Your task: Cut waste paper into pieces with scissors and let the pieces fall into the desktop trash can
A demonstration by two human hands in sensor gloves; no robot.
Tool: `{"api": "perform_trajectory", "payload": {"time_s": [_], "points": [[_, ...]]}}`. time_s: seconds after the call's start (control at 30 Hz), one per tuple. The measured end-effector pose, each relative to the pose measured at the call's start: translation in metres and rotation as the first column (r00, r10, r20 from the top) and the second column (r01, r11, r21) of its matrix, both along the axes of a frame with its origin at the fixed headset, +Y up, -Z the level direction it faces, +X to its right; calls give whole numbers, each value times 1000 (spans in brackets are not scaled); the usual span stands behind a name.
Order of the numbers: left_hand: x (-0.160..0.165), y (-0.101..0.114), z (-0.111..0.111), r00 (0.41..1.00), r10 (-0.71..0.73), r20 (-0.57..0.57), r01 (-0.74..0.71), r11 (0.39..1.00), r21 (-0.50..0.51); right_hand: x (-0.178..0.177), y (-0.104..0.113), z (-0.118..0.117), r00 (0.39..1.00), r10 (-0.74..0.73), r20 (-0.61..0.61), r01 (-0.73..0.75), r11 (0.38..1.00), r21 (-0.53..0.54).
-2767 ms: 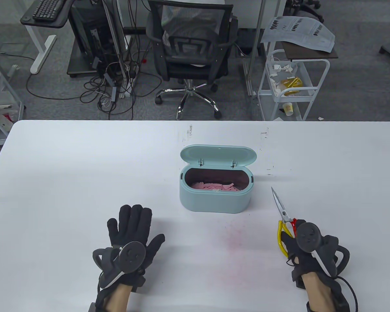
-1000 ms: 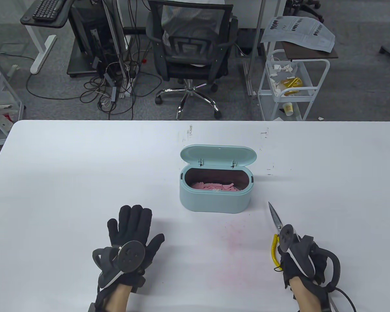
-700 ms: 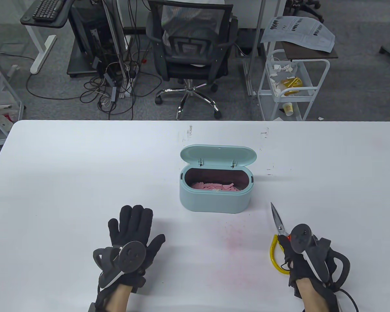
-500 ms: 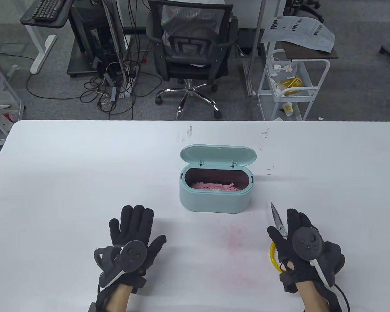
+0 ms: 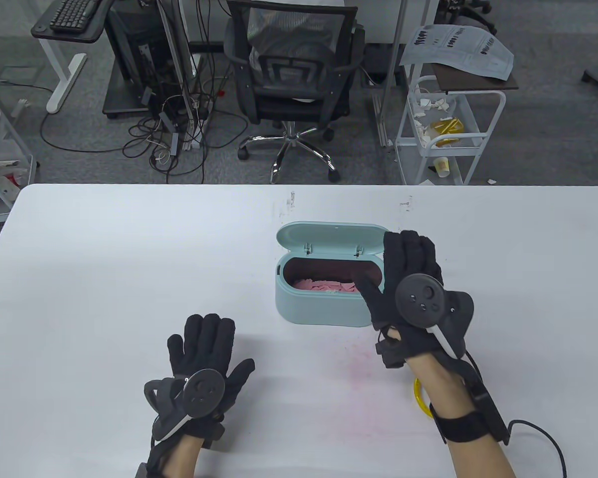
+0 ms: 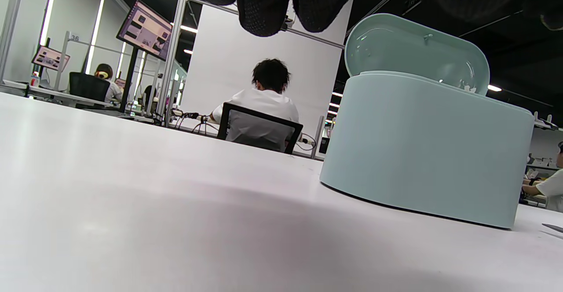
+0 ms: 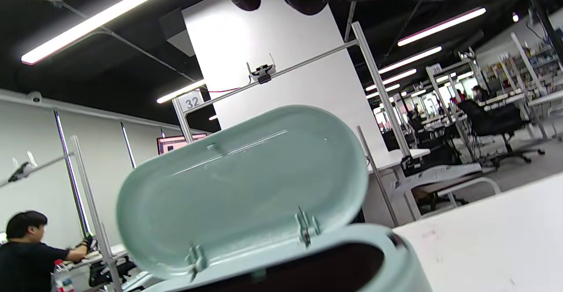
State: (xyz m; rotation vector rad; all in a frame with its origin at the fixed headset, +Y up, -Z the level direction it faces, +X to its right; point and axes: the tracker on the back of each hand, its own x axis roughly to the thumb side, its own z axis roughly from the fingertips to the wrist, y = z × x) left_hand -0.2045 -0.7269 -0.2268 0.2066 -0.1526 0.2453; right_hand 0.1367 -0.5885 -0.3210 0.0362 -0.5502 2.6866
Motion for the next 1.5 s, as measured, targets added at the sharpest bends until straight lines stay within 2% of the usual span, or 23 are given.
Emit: {"api": "perform_trajectory", "payload": {"time_s": [0.17,0.2,0.3,0.5,0.63,0.7,0.97,1.13,1.23,1.4,1.5], "points": [[1,0,0,1000,-2,5,2,1000,-4,-22,-2,-37,986,157,58,-159,987,29],[1,-1,0,1000,-1,6,1,1000,-4,-27,-3,-43,967,246,61,-248,968,29],[1,-1,-1,1000,1,4,-1,1000,-8,-40,-5,-54,928,368,62,-371,927,47],[1,-1,-1,1000,1,11,-1,1000,-10,-48,-12,-70,957,290,11,-290,957,-14],[2,-1,-1,1000,-4,7,4,1000,-14,-47,-21,-75,961,274,-38,-276,957,-90],[2,-1,-1,1000,0,10,0,1000,-15,-46,-23,-74,956,289,-41,-291,955,-49],[3,-1,-2,1000,-9,6,9,1000,-17,-47,-25,-58,937,345,-60,-348,937,-33],[3,-1,-1,1000,-3,7,3,1000,-18,-52,-28,-42,949,301,-93,-306,951,-44],[4,-1,-1,1000,-6,10,6,1000,-19,-59,-35,-29,944,307,-123,-310,951,-9],[5,-1,-1,1000,-6,12,6,1000,-17,-69,-54,-11,858,500,-119,-502,865,12],[5,-1,-1,1000,-6,12,6,1000,-19,-72,-66,-4,838,529,-131,-532,846,15]]}}
